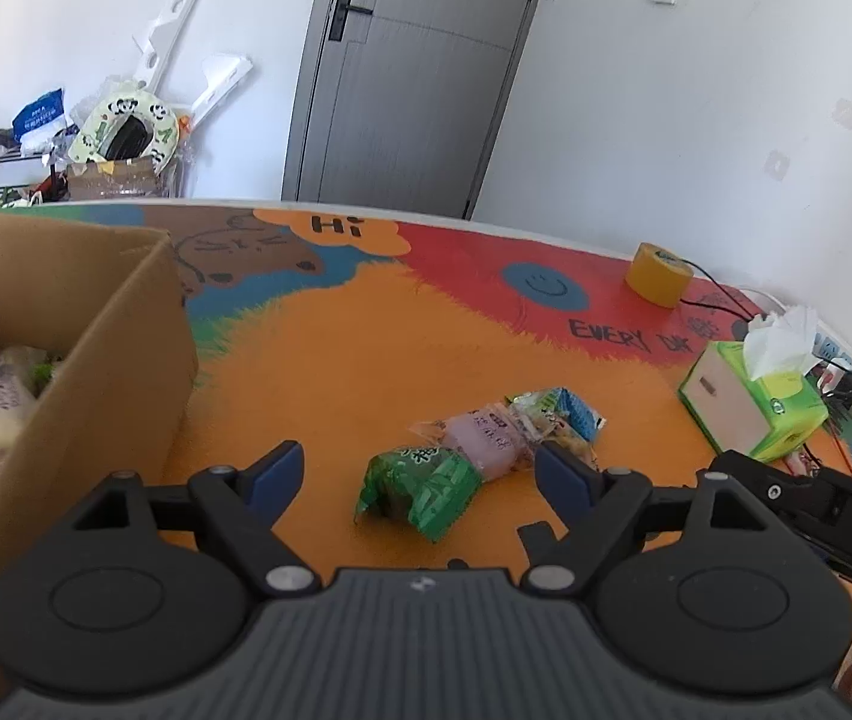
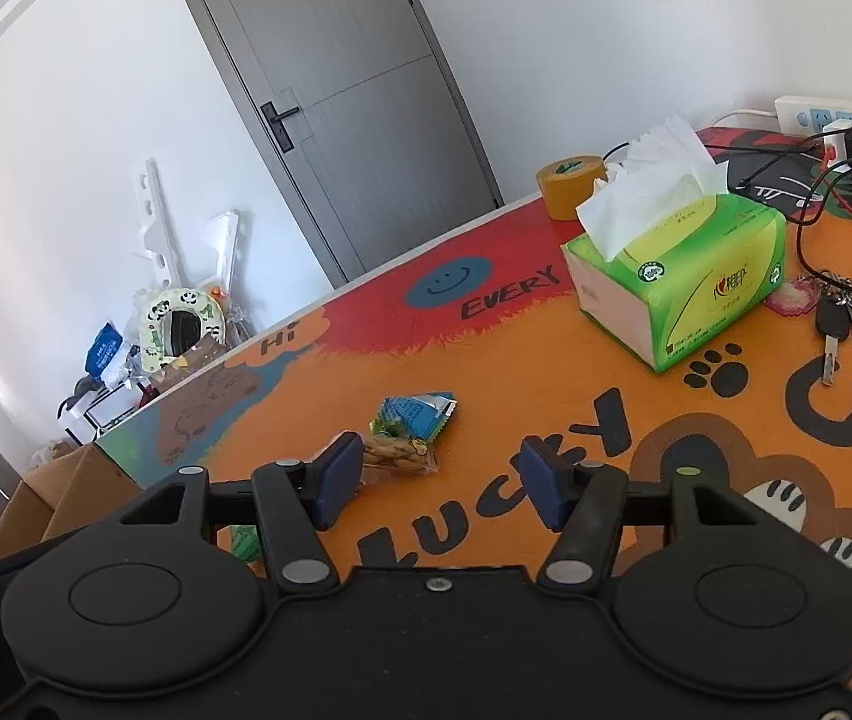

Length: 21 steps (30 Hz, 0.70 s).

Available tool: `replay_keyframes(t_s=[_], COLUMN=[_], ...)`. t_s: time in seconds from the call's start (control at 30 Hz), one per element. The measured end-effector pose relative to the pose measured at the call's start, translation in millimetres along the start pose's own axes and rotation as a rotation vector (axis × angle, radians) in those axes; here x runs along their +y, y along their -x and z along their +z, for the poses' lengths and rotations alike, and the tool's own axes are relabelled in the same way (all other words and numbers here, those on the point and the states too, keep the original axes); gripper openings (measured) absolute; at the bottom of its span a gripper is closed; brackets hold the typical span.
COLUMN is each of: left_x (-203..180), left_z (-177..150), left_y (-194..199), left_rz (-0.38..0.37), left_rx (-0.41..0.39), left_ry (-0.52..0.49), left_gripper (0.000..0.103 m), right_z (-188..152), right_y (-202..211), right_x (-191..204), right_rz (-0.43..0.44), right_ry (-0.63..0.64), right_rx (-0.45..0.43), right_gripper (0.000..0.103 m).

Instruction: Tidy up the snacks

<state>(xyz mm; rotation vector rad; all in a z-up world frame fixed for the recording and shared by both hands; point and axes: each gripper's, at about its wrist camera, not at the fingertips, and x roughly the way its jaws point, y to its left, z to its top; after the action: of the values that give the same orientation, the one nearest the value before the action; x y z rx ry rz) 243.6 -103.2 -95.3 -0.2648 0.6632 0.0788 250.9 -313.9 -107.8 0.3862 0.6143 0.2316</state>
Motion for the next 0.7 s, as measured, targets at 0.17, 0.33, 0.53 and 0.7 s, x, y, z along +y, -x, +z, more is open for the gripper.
replay_keyframes(t_s=[0.17, 0.33, 0.53, 0.7], left_x=[0.1, 3.1, 7.6, 12.0], left_z=[-3.0, -5.2, -7.2, -3.1], left_y=[-12.0, -20.1, -23.1, -22.3], left_rz=[0.018, 0.008, -0.026, -0.043], left_rx=[0.019, 0.035, 0.042, 0.051], left_ry=[-0.002, 0.014, 0.039, 0.055], left_gripper=[0.073, 0.053, 0.038, 0.033], right_z=[2.8, 2.7, -0.4, 2.7], right_y=[-9.4, -21.2, -32.9, -43.0], right_x=[1.7, 0.3, 3.6, 10.0], right_rz=[0.0, -0.012, -0.011, -0.008], right_ry=[0.022, 0.041, 0.065, 0.079], right_rx=[0.02, 0.04, 0.065, 0.077], right_gripper=[0.059, 0.059, 0.058, 0.058])
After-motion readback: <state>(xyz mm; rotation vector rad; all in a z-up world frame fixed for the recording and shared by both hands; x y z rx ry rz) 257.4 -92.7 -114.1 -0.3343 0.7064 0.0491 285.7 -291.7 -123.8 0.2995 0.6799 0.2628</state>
